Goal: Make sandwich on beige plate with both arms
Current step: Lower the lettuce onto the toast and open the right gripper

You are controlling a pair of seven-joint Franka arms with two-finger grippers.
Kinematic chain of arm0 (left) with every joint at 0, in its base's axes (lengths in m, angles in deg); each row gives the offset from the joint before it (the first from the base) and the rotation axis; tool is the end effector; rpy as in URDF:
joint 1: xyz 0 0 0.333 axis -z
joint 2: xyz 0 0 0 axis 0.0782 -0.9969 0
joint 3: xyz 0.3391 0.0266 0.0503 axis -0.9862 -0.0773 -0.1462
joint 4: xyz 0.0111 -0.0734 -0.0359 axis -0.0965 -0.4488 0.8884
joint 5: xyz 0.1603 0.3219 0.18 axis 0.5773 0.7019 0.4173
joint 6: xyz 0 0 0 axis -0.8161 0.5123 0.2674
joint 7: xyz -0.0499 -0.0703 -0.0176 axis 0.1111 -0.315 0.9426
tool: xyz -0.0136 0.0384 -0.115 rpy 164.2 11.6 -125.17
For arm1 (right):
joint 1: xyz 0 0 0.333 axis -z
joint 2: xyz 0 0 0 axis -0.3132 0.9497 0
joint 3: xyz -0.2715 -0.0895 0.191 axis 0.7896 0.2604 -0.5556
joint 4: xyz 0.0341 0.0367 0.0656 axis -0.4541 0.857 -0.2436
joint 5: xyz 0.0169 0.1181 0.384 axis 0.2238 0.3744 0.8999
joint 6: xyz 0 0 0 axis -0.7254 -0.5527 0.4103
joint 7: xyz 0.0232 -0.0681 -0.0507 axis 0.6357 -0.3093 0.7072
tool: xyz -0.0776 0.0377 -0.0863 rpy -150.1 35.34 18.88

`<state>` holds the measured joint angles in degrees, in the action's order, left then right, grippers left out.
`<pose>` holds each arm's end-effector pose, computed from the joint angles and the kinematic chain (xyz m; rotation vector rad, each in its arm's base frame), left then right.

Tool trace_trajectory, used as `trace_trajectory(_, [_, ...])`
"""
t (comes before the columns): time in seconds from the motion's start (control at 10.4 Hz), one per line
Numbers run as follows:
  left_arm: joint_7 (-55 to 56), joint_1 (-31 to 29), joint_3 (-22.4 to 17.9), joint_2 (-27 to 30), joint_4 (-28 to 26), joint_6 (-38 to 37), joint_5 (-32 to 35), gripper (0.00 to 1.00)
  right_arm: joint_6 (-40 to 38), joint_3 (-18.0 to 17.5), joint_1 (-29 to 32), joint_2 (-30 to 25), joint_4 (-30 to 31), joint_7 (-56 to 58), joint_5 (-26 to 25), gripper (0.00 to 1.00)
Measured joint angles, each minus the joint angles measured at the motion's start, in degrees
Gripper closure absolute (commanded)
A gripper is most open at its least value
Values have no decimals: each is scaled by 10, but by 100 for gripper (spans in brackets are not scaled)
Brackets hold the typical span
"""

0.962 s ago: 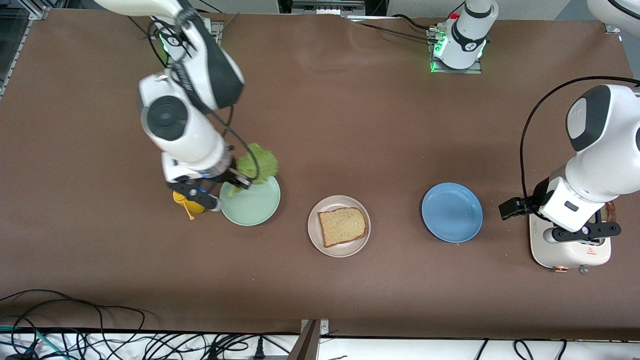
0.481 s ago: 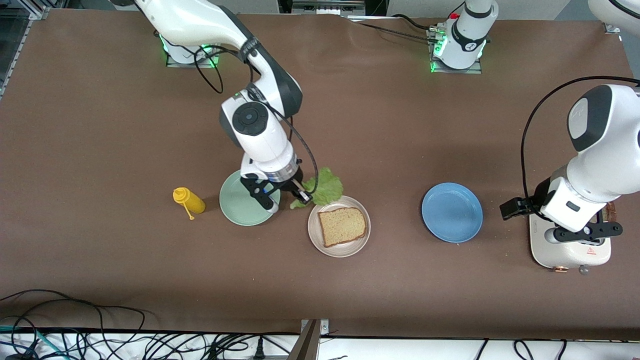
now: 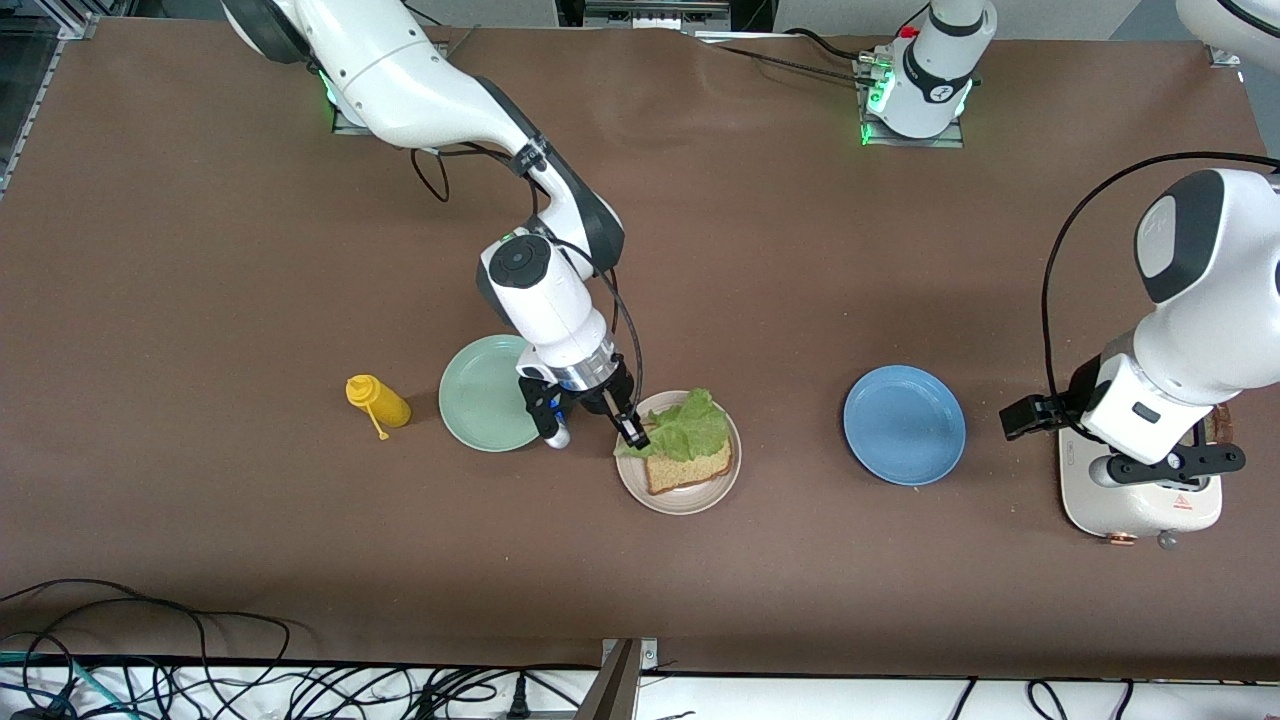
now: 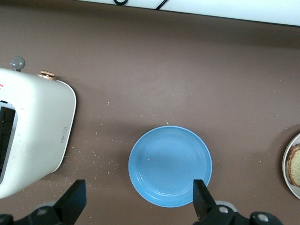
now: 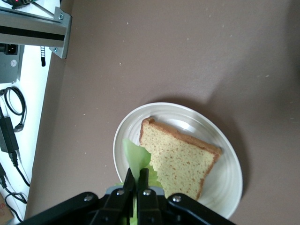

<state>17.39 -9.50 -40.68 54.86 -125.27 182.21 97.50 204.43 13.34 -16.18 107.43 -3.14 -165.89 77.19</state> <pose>0.7155 -0.0406 0.4783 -3.1124 -0.2099 -0.0859 0.6615 0.4973 0.2676 -2.2582 1.3149 -0.2161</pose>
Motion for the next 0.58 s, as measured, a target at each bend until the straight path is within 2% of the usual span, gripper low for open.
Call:
trace_trajectory(0.1, [0, 0, 0, 0, 0, 0, 0, 0, 9, 0, -2, 14, -1, 0, 0, 88])
trace_trajectory(0.19, [0, 0, 0, 0, 0, 0, 0, 0, 19, 0, -3, 28, -1, 0, 0, 25])
trace_trajectory(0.29, [0, 0, 0, 0, 0, 0, 0, 0, 25, 0, -3, 37, -3, -1, 0, 0])
trace_trajectory(0.58, [0, 0, 0, 0, 0, 0, 0, 0, 19, 8, -10, 37, -15, -2, -32, 0])
